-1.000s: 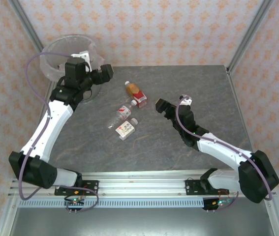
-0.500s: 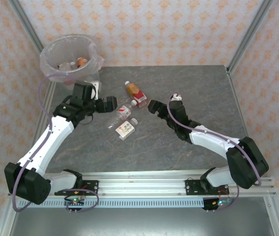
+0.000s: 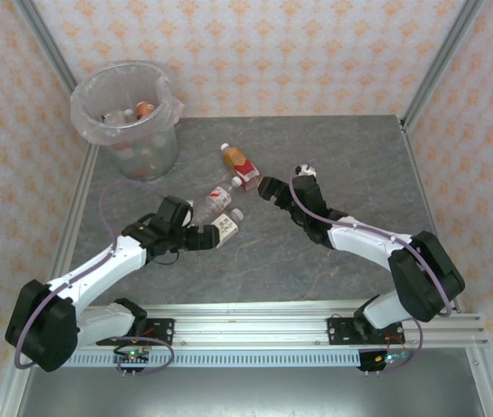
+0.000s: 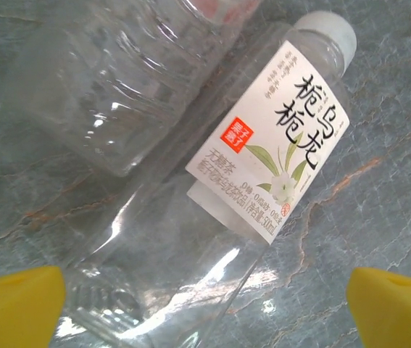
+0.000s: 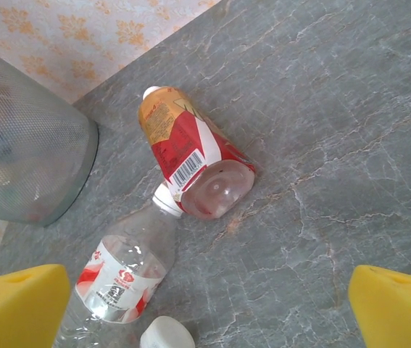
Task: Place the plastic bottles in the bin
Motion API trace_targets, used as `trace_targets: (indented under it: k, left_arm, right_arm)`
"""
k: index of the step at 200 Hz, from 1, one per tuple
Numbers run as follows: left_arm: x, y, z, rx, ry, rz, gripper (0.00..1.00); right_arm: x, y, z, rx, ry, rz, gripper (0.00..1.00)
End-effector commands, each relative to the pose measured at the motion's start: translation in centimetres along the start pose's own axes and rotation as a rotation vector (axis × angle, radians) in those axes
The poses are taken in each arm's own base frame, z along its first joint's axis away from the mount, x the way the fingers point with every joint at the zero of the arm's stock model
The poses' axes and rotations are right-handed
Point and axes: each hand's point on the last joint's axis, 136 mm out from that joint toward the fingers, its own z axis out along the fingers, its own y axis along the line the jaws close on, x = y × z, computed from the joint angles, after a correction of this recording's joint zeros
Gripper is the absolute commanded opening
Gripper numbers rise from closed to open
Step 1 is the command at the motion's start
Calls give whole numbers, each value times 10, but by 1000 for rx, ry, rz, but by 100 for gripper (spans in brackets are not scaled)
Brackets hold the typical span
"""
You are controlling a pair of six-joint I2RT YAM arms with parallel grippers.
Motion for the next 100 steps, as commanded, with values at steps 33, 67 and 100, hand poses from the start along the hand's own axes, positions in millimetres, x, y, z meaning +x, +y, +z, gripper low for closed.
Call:
trace_targets:
  k: [33,67,100]
  left_arm:
    - [11,-1,18,-61,-11,83,100]
    - [21,-29,21,22,4,156,100]
    - [11,-14,27,-131,9,140,100]
  right_arm:
    - [-11,11,-3,-32,-26,16,99]
    - [-9,10,-2,-28,-22,17,99]
    - [-8,9,-3,-27,-22,16,99]
